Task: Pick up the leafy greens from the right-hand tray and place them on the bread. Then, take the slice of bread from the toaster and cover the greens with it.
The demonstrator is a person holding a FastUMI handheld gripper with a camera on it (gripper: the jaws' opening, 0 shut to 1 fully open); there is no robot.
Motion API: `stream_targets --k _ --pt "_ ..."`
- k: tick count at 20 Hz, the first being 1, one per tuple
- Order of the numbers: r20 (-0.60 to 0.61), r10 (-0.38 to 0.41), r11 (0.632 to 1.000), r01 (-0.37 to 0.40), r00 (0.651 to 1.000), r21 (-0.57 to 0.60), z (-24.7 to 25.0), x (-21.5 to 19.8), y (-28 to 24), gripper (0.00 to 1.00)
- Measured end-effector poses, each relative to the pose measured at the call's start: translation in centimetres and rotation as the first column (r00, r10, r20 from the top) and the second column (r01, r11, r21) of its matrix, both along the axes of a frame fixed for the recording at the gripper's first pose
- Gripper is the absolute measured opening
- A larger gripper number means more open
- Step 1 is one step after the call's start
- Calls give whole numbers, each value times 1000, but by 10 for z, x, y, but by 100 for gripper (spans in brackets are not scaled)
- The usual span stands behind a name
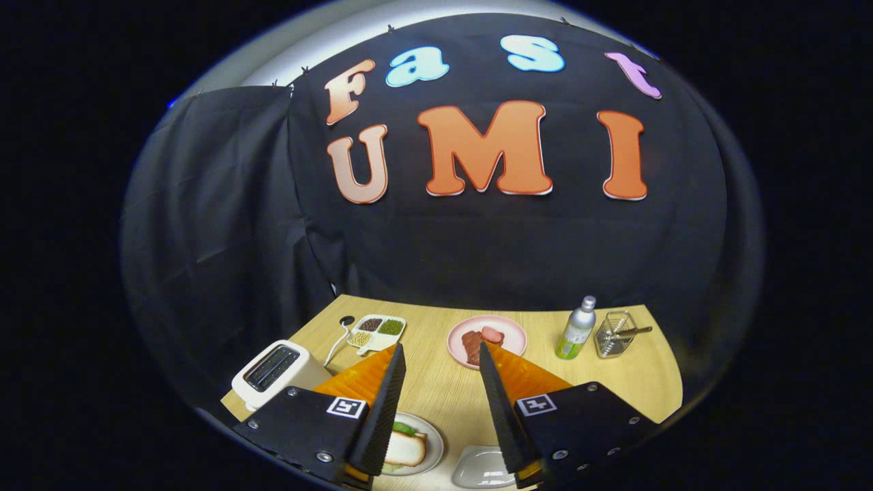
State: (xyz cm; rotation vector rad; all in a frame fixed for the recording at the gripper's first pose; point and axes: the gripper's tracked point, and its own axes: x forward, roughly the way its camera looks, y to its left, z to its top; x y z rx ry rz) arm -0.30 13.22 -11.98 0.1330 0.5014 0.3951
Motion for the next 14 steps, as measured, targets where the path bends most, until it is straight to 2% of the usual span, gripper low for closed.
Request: stream_targets --k 3,6,11,14 --pt "102 -36 999 36 994 0 43 8 -15 70" --pt "208 -69 998 69 976 5 84 13 -24 83" --pt "338 -117 992 125 934 -2 124 18 -31 84" --pt "410 -161 985 175 898 2 147 18 -41 89"
